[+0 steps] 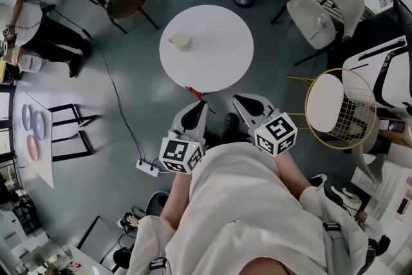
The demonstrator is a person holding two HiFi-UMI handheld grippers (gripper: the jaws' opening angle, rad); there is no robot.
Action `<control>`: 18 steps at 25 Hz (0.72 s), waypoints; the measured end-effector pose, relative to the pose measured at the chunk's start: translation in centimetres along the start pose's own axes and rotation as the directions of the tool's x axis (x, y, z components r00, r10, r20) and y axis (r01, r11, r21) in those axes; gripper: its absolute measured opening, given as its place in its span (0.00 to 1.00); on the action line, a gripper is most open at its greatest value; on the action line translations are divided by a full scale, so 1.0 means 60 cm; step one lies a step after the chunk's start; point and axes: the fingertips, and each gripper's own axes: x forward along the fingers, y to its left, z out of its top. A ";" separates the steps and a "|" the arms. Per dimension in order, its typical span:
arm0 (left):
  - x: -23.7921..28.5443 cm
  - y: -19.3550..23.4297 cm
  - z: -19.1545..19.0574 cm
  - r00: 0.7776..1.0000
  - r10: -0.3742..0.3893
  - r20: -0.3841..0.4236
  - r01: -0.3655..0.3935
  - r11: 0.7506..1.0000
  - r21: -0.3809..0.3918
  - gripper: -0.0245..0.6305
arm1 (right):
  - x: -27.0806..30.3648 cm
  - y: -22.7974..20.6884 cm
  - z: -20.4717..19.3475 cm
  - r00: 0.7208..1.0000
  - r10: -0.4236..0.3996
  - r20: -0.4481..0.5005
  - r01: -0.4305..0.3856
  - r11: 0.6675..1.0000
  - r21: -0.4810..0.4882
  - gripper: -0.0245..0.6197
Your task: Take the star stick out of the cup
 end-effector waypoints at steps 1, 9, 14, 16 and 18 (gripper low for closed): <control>-0.001 0.002 -0.002 1.000 0.003 -0.001 -0.003 1.000 -0.005 0.07 | 0.002 0.001 -0.001 1.000 0.002 -0.003 -0.002 1.000 0.002 0.05; -0.015 0.022 -0.011 1.000 0.025 -0.003 -0.025 0.999 -0.028 0.07 | 0.007 0.004 0.009 1.000 -0.002 -0.008 0.002 1.000 -0.006 0.05; -0.020 0.037 -0.012 0.999 0.037 0.005 -0.037 0.999 -0.028 0.07 | 0.012 0.015 0.003 1.000 0.005 -0.020 -0.006 1.000 -0.020 0.05; -0.020 0.041 -0.016 0.999 0.041 0.005 -0.041 0.999 -0.035 0.07 | 0.014 0.017 -0.001 1.000 0.010 -0.023 -0.011 1.000 -0.022 0.05; -0.020 0.045 -0.021 0.999 0.043 0.005 -0.043 0.998 -0.042 0.07 | 0.016 0.018 -0.003 1.000 0.013 -0.025 -0.014 1.000 -0.024 0.05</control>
